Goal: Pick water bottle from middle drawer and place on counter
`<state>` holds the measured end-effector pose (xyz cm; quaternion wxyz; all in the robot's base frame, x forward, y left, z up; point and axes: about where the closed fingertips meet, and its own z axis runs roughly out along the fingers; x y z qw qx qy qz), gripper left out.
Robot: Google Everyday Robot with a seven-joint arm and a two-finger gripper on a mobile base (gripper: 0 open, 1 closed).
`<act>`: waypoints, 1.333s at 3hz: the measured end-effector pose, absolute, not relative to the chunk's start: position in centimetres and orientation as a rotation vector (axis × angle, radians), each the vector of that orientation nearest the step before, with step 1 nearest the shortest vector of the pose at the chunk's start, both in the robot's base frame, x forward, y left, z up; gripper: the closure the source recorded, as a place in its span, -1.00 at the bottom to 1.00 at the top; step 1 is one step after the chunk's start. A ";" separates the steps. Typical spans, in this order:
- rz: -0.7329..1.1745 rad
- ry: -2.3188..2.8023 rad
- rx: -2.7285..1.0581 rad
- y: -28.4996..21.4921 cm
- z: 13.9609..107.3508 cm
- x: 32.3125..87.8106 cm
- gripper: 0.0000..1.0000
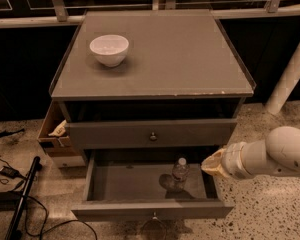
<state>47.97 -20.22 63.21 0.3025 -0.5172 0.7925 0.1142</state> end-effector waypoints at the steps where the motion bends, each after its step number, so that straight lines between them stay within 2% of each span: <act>1: 0.298 2.133 -1.350 -21.1 60.7 47.5 1.00; 2: 0.300 2.161 -1.312 -22.0 57.7 47.1 0.66; 4: 0.329 2.130 -1.253 -21.3 53.6 47.6 -0.28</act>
Offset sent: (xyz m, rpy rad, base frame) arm -0.0121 -0.0324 -0.0929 0.0057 0.0423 -0.1065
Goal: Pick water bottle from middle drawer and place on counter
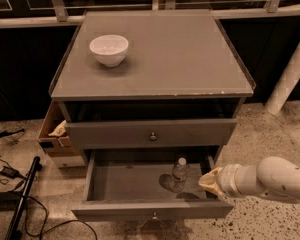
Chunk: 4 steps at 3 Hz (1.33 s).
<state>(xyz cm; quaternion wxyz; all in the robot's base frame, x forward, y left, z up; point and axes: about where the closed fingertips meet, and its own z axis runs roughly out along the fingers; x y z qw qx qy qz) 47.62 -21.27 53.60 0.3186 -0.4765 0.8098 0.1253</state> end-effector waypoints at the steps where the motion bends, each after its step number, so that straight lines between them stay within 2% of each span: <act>1: 0.341 2.097 -1.229 -20.5 52.1 48.4 -0.60; 4: 0.409 2.035 -1.173 -18.1 49.3 51.0 -0.60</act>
Offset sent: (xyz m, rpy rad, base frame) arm 0.0255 0.0213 -0.0383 0.0861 -0.0621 -0.0038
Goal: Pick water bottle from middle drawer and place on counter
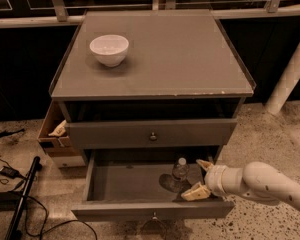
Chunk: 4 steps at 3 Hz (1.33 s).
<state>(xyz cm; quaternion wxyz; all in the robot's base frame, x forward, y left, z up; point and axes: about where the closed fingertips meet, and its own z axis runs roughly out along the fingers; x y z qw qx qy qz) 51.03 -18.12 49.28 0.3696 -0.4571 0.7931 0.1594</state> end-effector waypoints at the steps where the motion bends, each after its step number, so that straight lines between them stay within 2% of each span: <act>1: 0.435 2.015 -1.151 -17.3 48.5 52.1 -0.56; 4: 0.487 1.976 -1.144 -15.2 45.6 55.0 -0.62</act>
Offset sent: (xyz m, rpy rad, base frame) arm 0.0345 0.0237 -0.0264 0.0948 -0.0024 0.0003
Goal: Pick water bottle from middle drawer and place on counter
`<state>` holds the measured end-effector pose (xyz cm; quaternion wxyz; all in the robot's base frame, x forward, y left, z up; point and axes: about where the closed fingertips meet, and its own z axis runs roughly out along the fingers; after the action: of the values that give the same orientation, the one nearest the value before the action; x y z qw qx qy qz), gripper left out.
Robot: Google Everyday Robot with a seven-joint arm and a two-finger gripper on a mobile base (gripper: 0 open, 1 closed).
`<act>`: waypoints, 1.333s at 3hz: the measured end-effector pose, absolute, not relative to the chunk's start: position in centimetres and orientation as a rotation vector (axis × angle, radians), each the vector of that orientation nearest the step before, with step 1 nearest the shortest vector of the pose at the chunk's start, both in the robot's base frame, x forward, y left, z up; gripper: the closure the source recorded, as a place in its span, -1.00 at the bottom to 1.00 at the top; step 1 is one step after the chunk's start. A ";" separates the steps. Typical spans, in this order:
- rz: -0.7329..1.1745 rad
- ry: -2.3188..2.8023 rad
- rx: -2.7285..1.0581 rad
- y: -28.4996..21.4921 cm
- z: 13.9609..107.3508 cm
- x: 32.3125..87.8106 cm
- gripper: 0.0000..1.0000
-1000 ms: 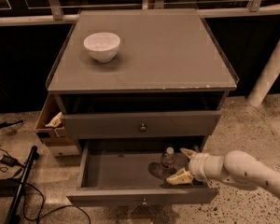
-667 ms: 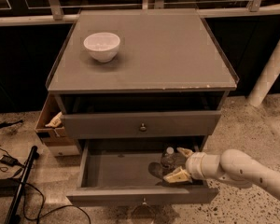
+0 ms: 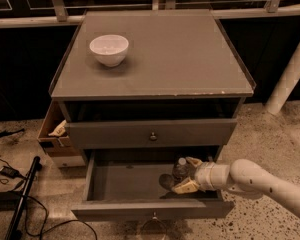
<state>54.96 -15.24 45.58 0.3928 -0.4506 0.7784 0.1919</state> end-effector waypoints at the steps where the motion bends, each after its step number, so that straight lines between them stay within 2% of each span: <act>1: 0.489 1.955 -1.146 -14.8 44.8 55.9 -0.68; 2: 0.494 1.936 -1.141 -14.3 44.2 56.8 -0.68; 4: 0.502 1.928 -1.137 -13.5 43.7 57.3 0.32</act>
Offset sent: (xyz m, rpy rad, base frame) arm 0.0311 0.0116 -0.0197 0.0361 -0.0491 0.0065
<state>57.34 -13.54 43.69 0.4113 -0.4519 0.7660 0.1995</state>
